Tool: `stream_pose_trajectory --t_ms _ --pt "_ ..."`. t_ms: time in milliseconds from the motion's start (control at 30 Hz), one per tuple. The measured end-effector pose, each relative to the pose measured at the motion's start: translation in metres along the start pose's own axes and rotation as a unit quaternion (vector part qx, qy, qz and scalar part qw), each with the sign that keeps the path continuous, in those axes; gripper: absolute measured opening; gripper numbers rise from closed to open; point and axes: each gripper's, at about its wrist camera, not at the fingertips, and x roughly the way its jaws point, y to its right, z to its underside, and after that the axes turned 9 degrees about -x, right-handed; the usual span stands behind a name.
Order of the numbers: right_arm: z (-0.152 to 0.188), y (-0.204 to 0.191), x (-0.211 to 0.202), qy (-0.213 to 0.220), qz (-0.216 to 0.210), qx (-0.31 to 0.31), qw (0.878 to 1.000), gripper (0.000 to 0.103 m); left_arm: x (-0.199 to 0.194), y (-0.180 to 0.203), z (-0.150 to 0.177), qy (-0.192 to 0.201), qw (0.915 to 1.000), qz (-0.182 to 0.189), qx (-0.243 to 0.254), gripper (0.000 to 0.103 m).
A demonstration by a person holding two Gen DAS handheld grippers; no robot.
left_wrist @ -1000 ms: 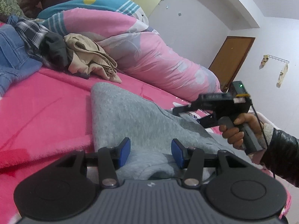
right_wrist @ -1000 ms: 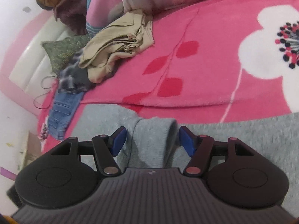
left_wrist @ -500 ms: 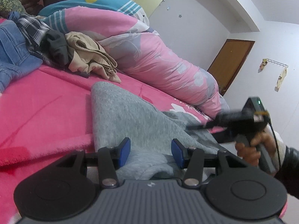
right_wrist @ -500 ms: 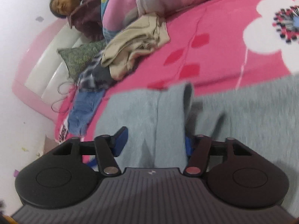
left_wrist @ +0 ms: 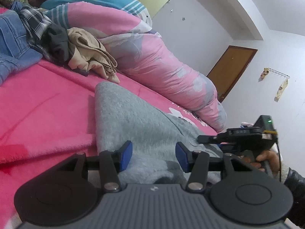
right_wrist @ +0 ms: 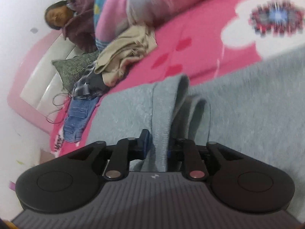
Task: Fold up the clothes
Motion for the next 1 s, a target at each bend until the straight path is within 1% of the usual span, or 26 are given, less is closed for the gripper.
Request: stream_pose_trajectory --t_ms 33,67,200,267,300,333,400,433,467,500,567,600,667,733,767,800,833,867,900,933,967,1000 --pt "-0.001 -0.003 -0.006 0.009 0.022 -0.014 1.000 0.023 0.000 0.000 0.000 0.000 1.0000 0.002 0.000 0.051" --pt "0.001 -0.005 -0.011 0.021 0.029 -0.029 0.999 0.025 0.000 0.000 0.000 0.000 1.0000 0.005 0.001 0.051" --pt "0.015 -0.012 -0.030 0.072 0.039 -0.089 0.993 0.024 -0.001 0.001 0.000 -0.003 1.0000 0.001 0.001 0.052" --pt "0.028 -0.006 -0.014 0.033 0.073 -0.109 0.991 0.024 -0.002 0.002 0.000 -0.004 1.0000 -0.001 0.000 0.052" --pt "0.035 -0.002 -0.008 0.022 0.099 -0.120 0.988 0.025 -0.002 0.002 0.000 -0.005 1.0000 -0.002 0.000 0.052" --pt "0.035 -0.001 -0.009 0.031 0.108 -0.122 0.986 0.024 -0.005 0.003 -0.001 -0.006 1.0000 -0.007 -0.001 0.052" --pt "0.030 -0.008 -0.023 0.061 0.116 -0.123 0.984 0.023 -0.021 0.009 -0.003 0.003 0.9997 -0.022 0.010 0.052" --pt "0.029 -0.017 -0.033 0.081 0.121 -0.139 0.980 0.023 -0.029 0.011 -0.004 0.008 0.9994 -0.029 0.017 0.052" --pt "0.029 -0.029 -0.044 0.102 0.122 -0.165 0.973 0.023 -0.038 0.013 -0.005 0.013 0.9990 -0.036 0.023 0.052" --pt "0.031 -0.043 -0.053 0.120 0.114 -0.193 0.967 0.023 -0.048 0.013 -0.006 0.016 0.9987 -0.042 0.025 0.052" --pt "0.040 -0.069 -0.064 0.139 0.079 -0.253 0.954 0.023 -0.062 0.015 -0.005 0.017 0.9979 -0.055 0.031 0.052" --pt "0.047 -0.080 -0.065 0.143 0.061 -0.286 0.945 0.024 -0.068 0.016 -0.004 0.017 0.9974 -0.061 0.034 0.052" --pt "0.062 -0.088 -0.050 0.114 0.055 -0.323 0.938 0.023 -0.074 0.021 0.000 0.010 0.9965 -0.069 0.047 0.053" --pt "0.078 -0.094 -0.033 0.082 0.051 -0.355 0.930 0.025 -0.075 0.031 0.008 -0.001 0.9945 -0.071 0.076 0.055" --pt "0.086 -0.089 -0.016 0.050 0.071 -0.365 0.927 0.025 -0.075 0.037 0.011 -0.006 0.9930 -0.073 0.093 0.060" --pt "0.094 -0.084 -0.008 0.050 0.081 -0.374 0.923 0.025 -0.075 0.044 0.016 -0.010 0.9905 -0.077 0.114 0.062" --pt "0.098 -0.084 -0.009 0.069 0.087 -0.378 0.919 0.026 -0.074 0.053 0.020 -0.012 0.9867 -0.082 0.140 0.067" --pt "0.095 -0.087 -0.014 0.073 0.089 -0.368 0.923 0.026 -0.074 0.061 0.025 -0.012 0.9823 -0.088 0.165 0.070" --pt "0.091 -0.091 -0.020 0.073 0.090 -0.355 0.928 0.029 -0.074 0.068 0.029 -0.009 0.9776 -0.094 0.188 0.071" --pt "0.087 -0.093 -0.028 0.085 0.085 -0.335 0.934 0.036 -0.074 0.074 0.032 -0.005 0.9736 -0.099 0.206 0.073" --pt "0.082 -0.089 -0.038 0.106 0.084 -0.302 0.944 0.043 -0.072 0.077 0.034 -0.002 0.9713 -0.101 0.215 0.073" --pt "0.078 -0.083 -0.049 0.128 0.084 -0.266 0.952 0.056 -0.071 0.079 0.036 0.000 0.9706 -0.100 0.219 0.073"
